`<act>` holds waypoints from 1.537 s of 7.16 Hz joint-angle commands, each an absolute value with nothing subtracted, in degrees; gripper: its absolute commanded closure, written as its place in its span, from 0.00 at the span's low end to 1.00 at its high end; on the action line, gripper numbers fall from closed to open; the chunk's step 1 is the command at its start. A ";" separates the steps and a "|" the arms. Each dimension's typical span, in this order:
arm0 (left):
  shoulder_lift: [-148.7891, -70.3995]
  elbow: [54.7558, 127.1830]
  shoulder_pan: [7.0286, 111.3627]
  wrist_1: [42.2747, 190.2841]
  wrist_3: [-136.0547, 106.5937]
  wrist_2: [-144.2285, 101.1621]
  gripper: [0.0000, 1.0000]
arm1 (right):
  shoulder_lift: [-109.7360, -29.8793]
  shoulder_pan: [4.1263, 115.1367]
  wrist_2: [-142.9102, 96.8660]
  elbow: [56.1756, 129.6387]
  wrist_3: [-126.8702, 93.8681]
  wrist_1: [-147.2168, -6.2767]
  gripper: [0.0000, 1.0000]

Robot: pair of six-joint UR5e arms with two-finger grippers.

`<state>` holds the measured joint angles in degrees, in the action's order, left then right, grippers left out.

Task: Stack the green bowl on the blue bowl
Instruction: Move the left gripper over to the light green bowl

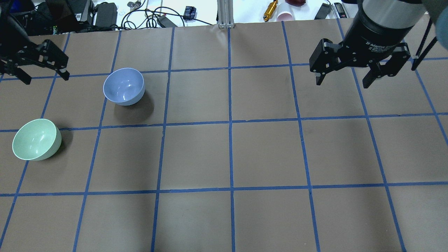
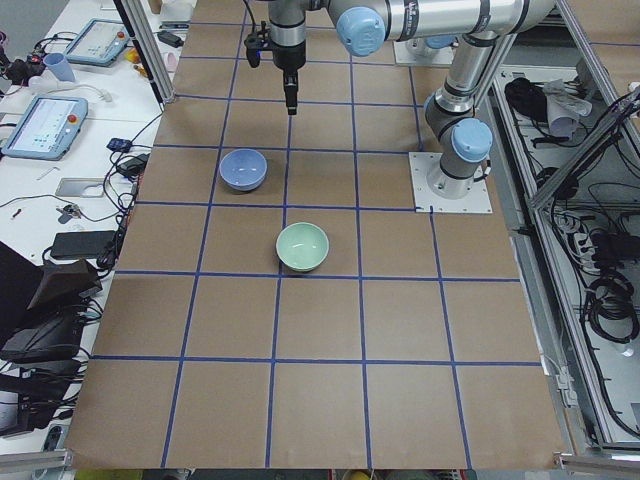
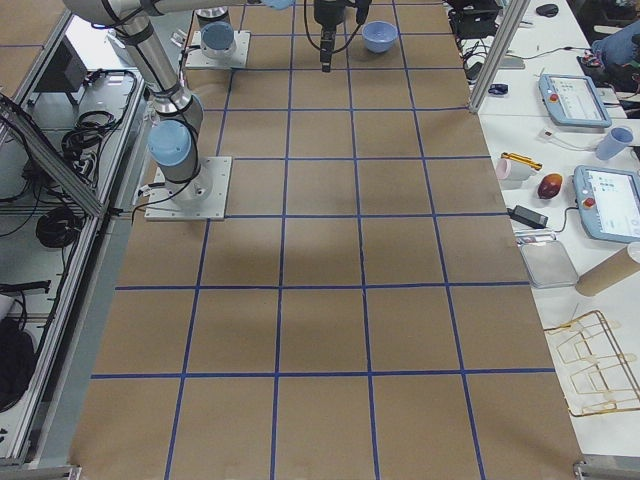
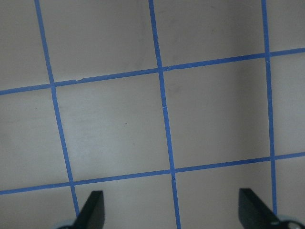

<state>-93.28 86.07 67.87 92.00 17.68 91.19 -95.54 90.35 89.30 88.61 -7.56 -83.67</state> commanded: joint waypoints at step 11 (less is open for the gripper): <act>-113.64 97.64 41.14 61.20 55.00 89.30 0.00 | -95.54 90.35 89.30 88.68 -7.56 -83.58 0.00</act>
